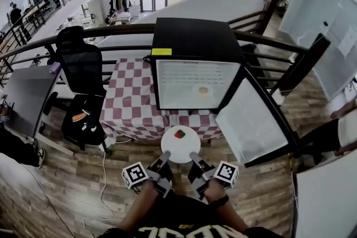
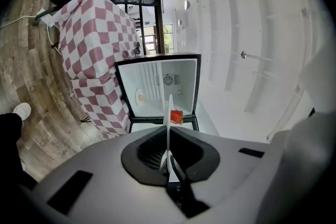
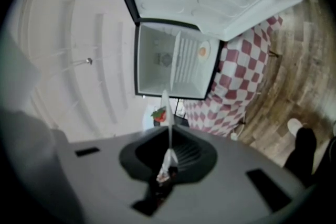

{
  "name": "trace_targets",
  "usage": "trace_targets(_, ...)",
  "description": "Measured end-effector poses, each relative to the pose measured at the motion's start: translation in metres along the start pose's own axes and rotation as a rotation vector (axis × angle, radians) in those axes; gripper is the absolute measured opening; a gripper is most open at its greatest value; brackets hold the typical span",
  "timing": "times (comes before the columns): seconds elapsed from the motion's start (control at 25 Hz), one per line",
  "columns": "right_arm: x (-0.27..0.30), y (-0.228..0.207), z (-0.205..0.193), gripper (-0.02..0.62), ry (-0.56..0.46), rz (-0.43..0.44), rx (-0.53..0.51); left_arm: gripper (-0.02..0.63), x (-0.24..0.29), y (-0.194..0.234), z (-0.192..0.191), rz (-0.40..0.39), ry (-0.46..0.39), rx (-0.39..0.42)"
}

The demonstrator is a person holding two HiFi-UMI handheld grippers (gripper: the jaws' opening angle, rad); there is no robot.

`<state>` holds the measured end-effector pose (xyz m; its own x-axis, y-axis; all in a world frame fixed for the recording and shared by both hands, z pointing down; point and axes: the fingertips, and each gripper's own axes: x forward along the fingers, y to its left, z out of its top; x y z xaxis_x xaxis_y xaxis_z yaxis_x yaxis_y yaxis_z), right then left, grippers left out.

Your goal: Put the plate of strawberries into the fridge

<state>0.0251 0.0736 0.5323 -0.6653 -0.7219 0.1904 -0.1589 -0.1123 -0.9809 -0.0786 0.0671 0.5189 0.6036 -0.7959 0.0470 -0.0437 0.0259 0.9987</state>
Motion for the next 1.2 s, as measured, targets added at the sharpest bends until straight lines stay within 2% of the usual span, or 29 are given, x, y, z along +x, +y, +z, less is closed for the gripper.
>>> trace_targets(0.32, 0.055, -0.007, 0.012, 0.031, -0.031, -0.004, 0.007, 0.034, 0.024, 0.017, 0.05, 0.013, 0.026, -0.01)
trace_targets(0.72, 0.087, -0.02, 0.046, 0.031, -0.036, -0.056, 0.048, 0.034, 0.067, 0.032, 0.073, 0.061, 0.03, -0.038)
trace_targets(1.0, 0.115, -0.037, 0.08, 0.031, -0.016, -0.062, 0.066, 0.034, 0.104, 0.056, 0.089, 0.107, 0.003, -0.025)
trace_targets(1.2, 0.132, -0.05, 0.098, 0.031, -0.004, -0.089, 0.077, 0.034, 0.125, 0.07, 0.1, 0.138, -0.012, 0.027)
